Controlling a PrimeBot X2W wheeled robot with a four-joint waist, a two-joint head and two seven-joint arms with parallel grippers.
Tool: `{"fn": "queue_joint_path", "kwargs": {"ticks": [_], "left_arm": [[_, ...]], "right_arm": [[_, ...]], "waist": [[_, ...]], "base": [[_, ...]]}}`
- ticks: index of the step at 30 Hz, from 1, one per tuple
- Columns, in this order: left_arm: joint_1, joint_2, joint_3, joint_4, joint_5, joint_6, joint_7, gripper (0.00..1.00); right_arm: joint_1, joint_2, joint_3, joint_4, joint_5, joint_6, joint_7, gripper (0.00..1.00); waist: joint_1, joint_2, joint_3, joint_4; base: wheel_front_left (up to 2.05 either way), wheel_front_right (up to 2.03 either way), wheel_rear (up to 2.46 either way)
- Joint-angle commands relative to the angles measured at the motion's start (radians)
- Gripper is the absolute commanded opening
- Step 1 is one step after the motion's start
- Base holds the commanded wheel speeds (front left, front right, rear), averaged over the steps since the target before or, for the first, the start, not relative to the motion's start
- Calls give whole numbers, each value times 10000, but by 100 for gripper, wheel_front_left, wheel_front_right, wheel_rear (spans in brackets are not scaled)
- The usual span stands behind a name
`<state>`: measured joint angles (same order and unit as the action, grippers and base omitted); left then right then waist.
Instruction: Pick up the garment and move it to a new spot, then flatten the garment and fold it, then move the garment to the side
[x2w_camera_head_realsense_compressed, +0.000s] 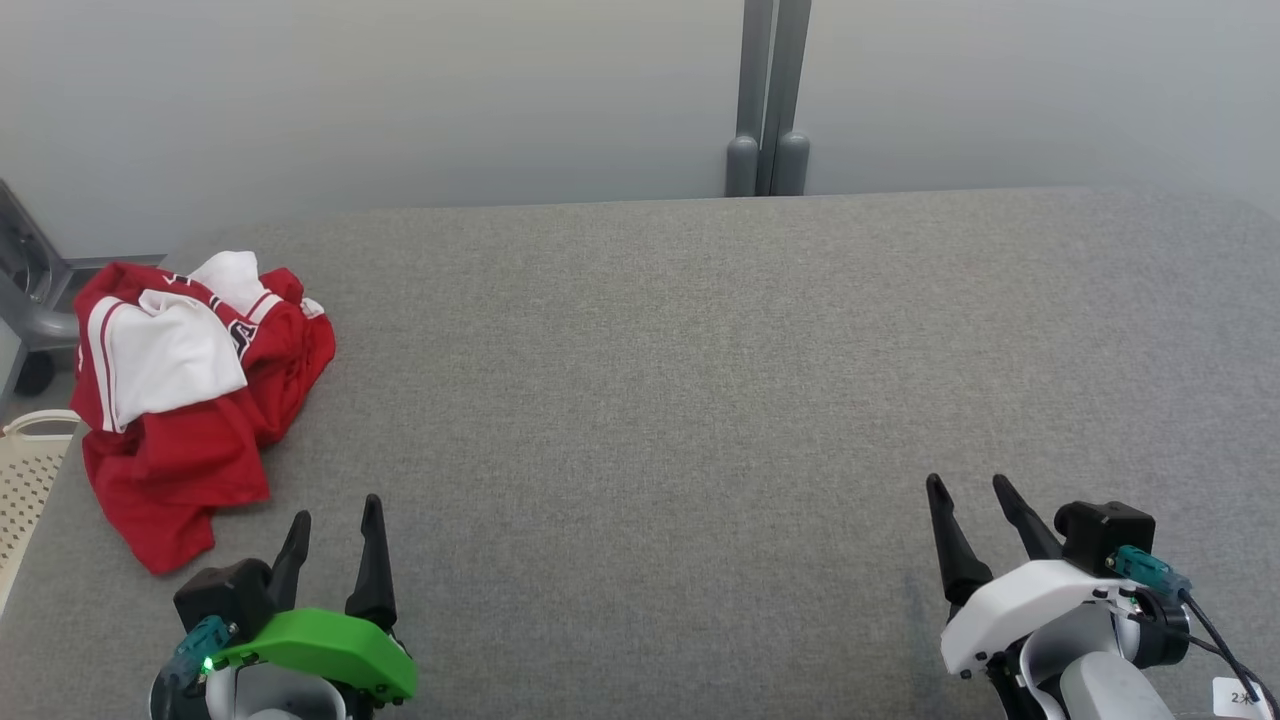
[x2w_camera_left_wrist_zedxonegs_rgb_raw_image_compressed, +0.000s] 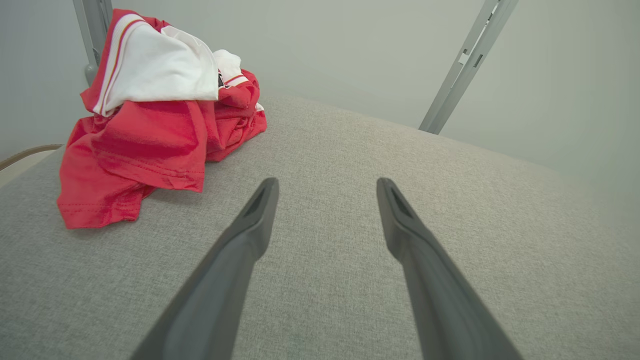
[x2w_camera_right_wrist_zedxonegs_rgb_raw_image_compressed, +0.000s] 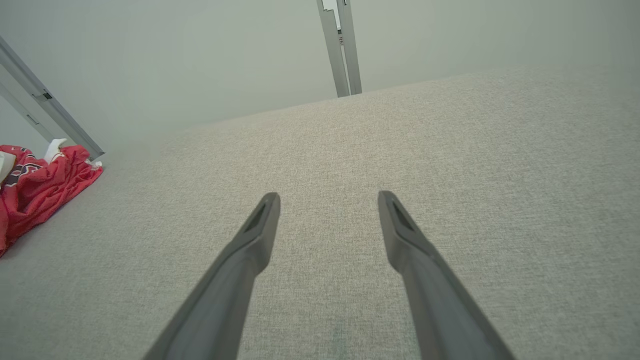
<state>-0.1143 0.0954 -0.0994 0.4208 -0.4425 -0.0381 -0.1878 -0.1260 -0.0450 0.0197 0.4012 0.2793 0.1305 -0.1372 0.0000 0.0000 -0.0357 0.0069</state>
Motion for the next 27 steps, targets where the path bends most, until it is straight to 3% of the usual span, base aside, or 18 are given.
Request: {"fn": "queue_joint_path", "kwargs": {"ticks": [1,27], "left_arm": [[-230,87,-9,19,252,-43,-116,100],[-425,187,-224,707,1579,24,-684,100]], "right_arm": [[-164,-59,26,34,-333,2,-109,100],[-413,-72,214,575,-2253,2,-521,100]], "waist": [[0,0,-14,-6],[0,0,-70,14]], "base": [[0,0,0],[0,0,0]]}}
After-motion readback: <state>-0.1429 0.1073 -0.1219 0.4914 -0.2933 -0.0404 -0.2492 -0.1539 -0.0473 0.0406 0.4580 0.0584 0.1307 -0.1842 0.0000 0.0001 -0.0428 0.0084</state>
